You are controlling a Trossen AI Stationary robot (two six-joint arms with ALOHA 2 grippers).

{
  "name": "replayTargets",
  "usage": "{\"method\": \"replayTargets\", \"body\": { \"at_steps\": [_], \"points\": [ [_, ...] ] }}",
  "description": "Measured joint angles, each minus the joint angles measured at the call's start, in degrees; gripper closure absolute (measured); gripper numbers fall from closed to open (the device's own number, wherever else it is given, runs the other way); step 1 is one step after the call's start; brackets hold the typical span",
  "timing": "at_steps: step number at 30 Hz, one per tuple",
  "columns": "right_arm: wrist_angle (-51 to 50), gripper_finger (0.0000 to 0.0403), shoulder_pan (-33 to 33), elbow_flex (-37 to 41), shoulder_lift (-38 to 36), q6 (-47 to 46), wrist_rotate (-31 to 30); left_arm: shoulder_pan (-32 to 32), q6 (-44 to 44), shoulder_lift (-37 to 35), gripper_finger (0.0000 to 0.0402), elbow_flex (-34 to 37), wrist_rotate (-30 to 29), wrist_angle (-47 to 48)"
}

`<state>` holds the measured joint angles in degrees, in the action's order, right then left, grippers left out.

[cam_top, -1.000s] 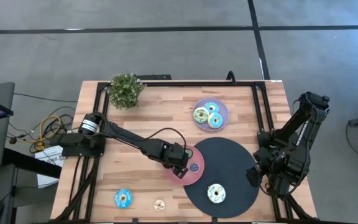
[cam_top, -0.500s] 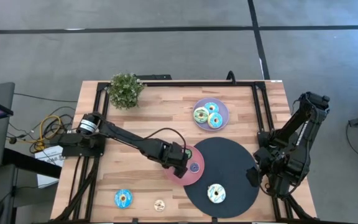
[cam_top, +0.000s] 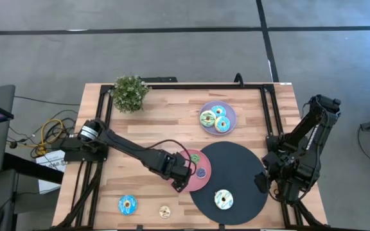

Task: Pick & Place donuts
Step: Put the big white donut on the purple plate

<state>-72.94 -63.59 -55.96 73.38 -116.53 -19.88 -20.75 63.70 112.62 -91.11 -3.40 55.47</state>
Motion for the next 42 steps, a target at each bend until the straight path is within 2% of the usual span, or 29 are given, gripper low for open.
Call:
{"method": "replayTargets", "body": {
  "at_steps": [5,9,11,15,17,19,22,28,31,34,38,42],
  "points": [
    [0.10,0.0133,0.02,0.00,0.00,0.02,-0.18,-2.01,-0.63,0.02,0.0224,0.02,0.52,0.05],
    [0.06,0.0133,0.02,0.00,0.00,0.15,-2.52,-2.96,-3.88,0.02,0.0348,0.02,4.78,0.05],
    [-0.03,0.0133,0.28,0.00,0.00,0.15,-3.24,-3.13,-6.01,0.02,0.0386,0.03,7.17,0.09],
    [0.40,0.0133,2.05,0.00,0.00,0.04,-3.26,-2.87,-10.94,0.06,0.0378,0.21,5.63,-0.35],
    [1.90,0.0133,3.40,0.00,0.00,0.06,-3.62,-2.65,-10.62,0.06,0.0374,0.21,4.23,-0.58],
    [4.35,0.0133,4.68,0.00,0.00,0.96,-5.87,-2.66,-14.80,0.06,0.0378,0.23,2.63,-1.08],
    [10.83,0.0133,7.75,0.00,0.00,5.66,-9.03,-3.90,-23.24,0.06,0.0396,0.24,-0.73,-2.87],
    [21.56,0.0133,17.66,-1.38,2.21,15.18,-7.56,-5.37,-30.57,-0.83,0.0401,3.28,-5.59,-1.48],
    [21.25,0.0133,22.83,-5.80,6.34,19.46,-2.97,-5.53,-31.74,-4.59,0.0401,9.12,-5.96,-6.14],
    [19.95,0.0133,27.24,-11.58,12.16,23.88,2.31,-5.62,-33.26,-10.80,0.0401,18.29,-4.45,-12.70],
    [14.95,0.0133,30.90,-19.59,20.13,26.59,9.45,-5.60,-32.83,-22.56,0.0401,32.04,-4.37,-20.50],
    [11.79,0.0133,31.77,-24.11,26.38,27.02,17.19,-5.60,-30.04,-34.94,0.0401,43.70,-4.39,-26.26]
  ]
}}
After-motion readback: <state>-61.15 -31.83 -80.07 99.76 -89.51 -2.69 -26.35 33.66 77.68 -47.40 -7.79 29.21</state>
